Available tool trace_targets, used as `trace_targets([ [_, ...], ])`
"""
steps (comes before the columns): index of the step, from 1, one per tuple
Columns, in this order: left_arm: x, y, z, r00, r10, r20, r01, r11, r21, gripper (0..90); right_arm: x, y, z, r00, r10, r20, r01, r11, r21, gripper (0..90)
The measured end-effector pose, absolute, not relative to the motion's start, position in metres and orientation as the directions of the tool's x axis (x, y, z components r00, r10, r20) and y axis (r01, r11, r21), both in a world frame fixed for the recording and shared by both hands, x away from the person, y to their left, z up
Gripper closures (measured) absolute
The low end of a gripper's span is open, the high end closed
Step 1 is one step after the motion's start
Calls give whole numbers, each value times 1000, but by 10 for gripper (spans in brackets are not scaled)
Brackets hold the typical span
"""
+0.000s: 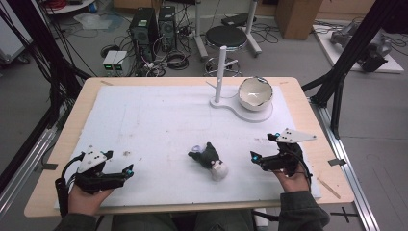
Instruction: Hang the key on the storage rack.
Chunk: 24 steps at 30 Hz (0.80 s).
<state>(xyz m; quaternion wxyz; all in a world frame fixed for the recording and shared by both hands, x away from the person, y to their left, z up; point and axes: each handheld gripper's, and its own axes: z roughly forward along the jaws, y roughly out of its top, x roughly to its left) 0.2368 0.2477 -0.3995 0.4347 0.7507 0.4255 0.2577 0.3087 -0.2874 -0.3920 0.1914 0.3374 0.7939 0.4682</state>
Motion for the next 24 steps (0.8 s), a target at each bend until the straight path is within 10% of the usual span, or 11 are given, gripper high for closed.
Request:
trace_targets([
  [24, 237, 249, -399, 503, 864, 17, 414, -258, 873, 154, 308, -270, -386, -733, 680, 26, 340, 332, 880, 40],
])
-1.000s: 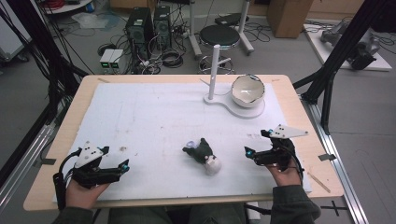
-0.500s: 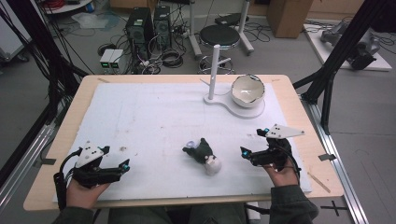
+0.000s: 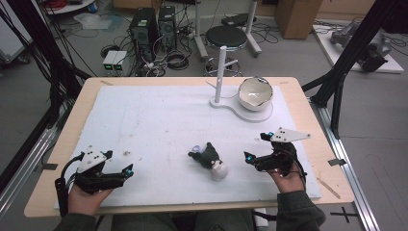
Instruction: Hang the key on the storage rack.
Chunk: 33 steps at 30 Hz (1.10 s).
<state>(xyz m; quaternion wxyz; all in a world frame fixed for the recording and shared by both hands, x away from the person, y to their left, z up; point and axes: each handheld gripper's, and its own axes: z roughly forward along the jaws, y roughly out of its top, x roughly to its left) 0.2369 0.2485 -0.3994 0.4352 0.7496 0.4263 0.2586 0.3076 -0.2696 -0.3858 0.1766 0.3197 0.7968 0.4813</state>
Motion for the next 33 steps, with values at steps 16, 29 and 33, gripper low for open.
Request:
trace_targets([
  [16, 237, 248, -399, 504, 864, 18, 414, -259, 872, 154, 306, -250, -384, -765, 643, 38, 334, 346, 877, 40],
  [29, 237, 248, -399, 504, 864, 17, 414, -259, 872, 154, 307, -241, -384, -779, 626, 44, 333, 352, 875, 40],
  [33, 237, 248, -399, 505, 863, 17, 414, -259, 872, 153, 307, -238, -384, -779, 625, 49, 338, 353, 872, 40],
])
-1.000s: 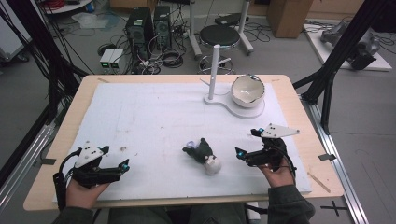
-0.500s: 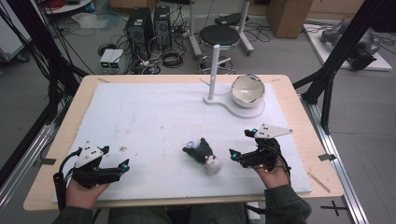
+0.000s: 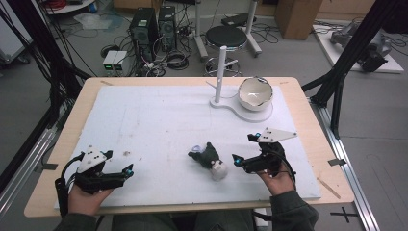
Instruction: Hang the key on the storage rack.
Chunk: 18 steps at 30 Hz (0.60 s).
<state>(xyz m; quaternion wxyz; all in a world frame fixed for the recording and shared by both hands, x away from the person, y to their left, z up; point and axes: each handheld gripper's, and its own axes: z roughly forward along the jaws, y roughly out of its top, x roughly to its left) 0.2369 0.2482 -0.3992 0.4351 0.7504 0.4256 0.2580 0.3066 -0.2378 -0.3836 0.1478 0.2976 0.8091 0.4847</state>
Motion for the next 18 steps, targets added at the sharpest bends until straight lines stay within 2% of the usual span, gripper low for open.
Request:
trace_targets([
  [18, 237, 248, -399, 502, 865, 20, 412, -259, 873, 155, 308, -220, -385, -799, 599, 44, 333, 380, 863, 40],
])
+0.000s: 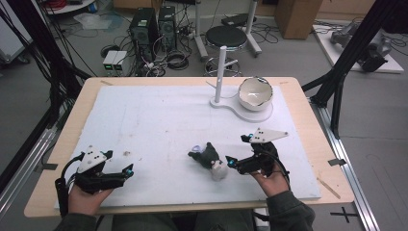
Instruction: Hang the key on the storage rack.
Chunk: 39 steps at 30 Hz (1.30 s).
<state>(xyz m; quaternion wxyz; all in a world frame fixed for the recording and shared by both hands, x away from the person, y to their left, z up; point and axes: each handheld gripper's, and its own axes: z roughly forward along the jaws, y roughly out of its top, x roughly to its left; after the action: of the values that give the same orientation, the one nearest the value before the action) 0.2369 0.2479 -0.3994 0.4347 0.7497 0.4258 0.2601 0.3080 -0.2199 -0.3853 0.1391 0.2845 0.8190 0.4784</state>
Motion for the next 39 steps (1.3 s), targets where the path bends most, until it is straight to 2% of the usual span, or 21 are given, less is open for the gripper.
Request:
trace_targets([
  [19, 238, 246, -400, 504, 863, 18, 416, -261, 871, 155, 310, -187, -394, -831, 554, 56, 342, 429, 836, 47],
  [39, 239, 245, -401, 510, 860, 18, 417, -265, 869, 155, 320, -161, -413, -831, 545, 110, 411, 470, 781, 73],
])
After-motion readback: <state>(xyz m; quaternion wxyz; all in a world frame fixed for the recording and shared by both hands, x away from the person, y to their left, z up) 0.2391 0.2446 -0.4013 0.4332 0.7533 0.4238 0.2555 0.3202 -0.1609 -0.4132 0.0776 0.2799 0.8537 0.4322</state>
